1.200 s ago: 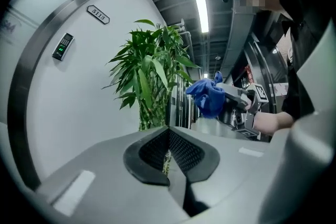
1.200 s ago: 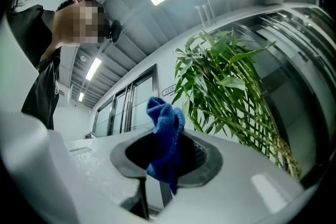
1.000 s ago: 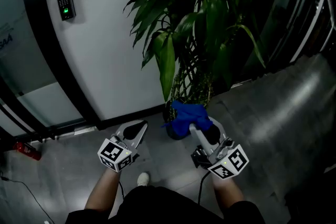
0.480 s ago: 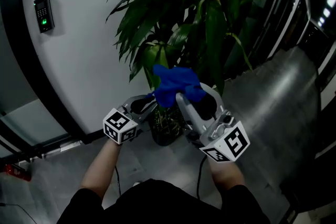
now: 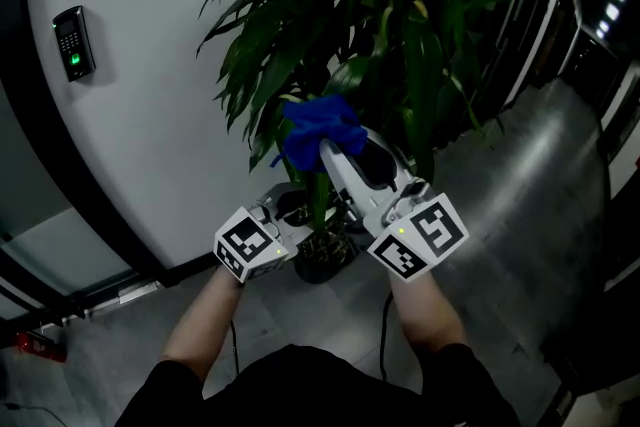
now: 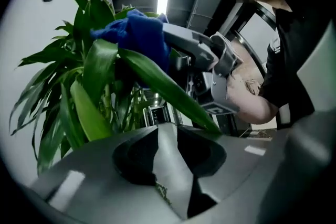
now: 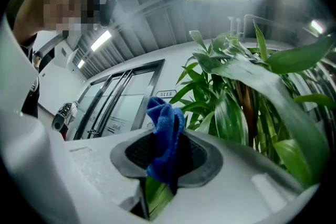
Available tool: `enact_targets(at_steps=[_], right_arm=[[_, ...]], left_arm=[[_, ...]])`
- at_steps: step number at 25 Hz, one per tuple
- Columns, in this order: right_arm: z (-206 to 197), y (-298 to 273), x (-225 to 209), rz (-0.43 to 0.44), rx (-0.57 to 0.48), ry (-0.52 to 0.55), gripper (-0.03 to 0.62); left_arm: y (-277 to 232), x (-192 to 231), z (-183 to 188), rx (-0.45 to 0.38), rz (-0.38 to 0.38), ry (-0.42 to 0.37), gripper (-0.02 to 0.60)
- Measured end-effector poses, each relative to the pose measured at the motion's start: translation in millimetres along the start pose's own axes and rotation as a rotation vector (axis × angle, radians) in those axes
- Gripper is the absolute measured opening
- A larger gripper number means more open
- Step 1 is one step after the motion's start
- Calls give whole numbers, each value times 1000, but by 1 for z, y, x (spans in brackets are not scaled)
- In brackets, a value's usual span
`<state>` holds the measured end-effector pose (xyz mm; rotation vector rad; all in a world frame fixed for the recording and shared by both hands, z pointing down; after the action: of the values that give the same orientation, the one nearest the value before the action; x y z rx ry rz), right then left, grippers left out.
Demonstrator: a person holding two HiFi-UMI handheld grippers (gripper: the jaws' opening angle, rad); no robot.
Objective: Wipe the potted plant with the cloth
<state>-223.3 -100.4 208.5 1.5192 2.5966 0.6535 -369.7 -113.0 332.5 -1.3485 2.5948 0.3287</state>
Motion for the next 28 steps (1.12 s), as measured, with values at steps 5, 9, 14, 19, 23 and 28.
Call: enact_targets(at_steps=[5,9,14,19,23,28], right_arm=[[-24,6,1,-4,59,-21,109],[-37,17,2,3,103,-69,109],[-50,29,7,0,150,-87,109],[-57,43,8,9,211,-79,109],[-60,49,14,5,218,-104,109],[-67,58,19,15,236,-139,109]], left_arm=[[-3,-12,15,29,-4,-158,114],[-5,-12,17,19,-42,-172,114],[-1,-10,9,17,-53,-172,114],[-7,-15,2,10,-52,-165,114],[-4,-16,-1,19,-37,-164,114],[-2,-14,-7,35,-17,-151,129]])
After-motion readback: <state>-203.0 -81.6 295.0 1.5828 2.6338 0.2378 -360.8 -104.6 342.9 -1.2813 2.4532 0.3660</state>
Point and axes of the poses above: the fingertips, and each gripper's own axes: y backward along the fingers, x to its left, z out of its top, the point moved 10 cm from there along y, backward along the fingers, and after that the axes turned 1 degree about z, right-handed, at the moved point
